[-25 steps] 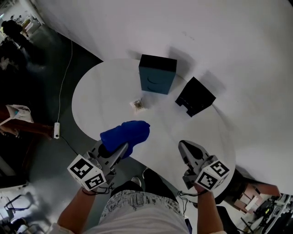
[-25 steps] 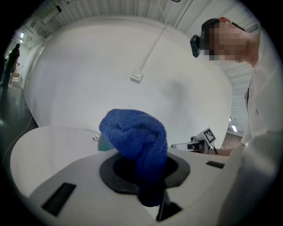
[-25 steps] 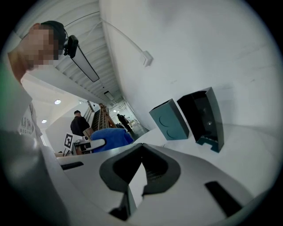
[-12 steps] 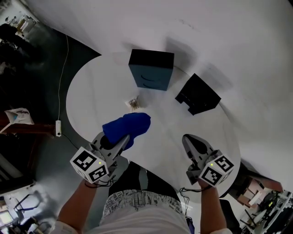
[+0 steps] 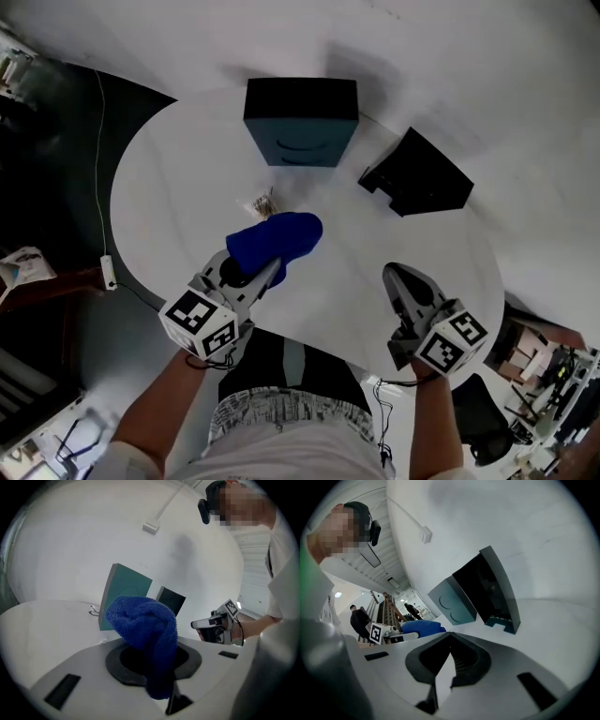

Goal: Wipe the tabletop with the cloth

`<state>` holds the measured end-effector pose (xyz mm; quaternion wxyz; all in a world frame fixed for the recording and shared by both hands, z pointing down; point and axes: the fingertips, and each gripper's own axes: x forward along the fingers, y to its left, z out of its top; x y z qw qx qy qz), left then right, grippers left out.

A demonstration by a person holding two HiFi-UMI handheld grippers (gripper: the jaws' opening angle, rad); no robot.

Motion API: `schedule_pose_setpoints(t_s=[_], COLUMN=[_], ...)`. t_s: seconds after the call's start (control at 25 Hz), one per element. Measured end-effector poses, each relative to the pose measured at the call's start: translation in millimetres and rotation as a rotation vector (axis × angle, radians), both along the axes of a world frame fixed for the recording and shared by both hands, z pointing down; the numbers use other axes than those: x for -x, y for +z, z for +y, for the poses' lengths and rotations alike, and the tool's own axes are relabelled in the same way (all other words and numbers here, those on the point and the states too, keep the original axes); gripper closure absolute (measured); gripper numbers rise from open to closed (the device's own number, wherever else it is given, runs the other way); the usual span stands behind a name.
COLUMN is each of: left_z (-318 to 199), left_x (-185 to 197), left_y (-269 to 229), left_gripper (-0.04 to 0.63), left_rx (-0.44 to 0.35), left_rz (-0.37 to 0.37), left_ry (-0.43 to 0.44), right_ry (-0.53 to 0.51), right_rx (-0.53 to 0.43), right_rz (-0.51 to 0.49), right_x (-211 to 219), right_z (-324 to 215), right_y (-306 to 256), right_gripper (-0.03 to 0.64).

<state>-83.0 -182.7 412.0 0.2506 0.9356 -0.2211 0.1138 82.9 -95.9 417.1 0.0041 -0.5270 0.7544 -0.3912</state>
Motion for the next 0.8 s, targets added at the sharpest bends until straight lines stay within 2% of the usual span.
schedule_pose_setpoints(t_s=[0.2,0.36,0.52,0.8], left_z=[-7,-12,-12,-10], left_x=[-15,-24,-29,-37], left_y=[22,47,68,98], left_gripper=[0.500,0.500,0.500,0.500], left_rx=[-0.001,0.022,0.048,0.032], left_rz=[-0.030,-0.068,-0.112,-0.249], left_ry=[0.084,0.114,0.115,0.081], right_ry=[0.082,0.112,0.134,0.147], right_rx=[0.027,0.049,0.070,0.085], right_rz=[-0.004,-0.006,-0.016,-0.039], right_x=[-4,-10,-18,-34], right_z=[3,8,14,27], right_y=[8,20,31,45], right_gripper=[0.609,0.609,0.609,0.609])
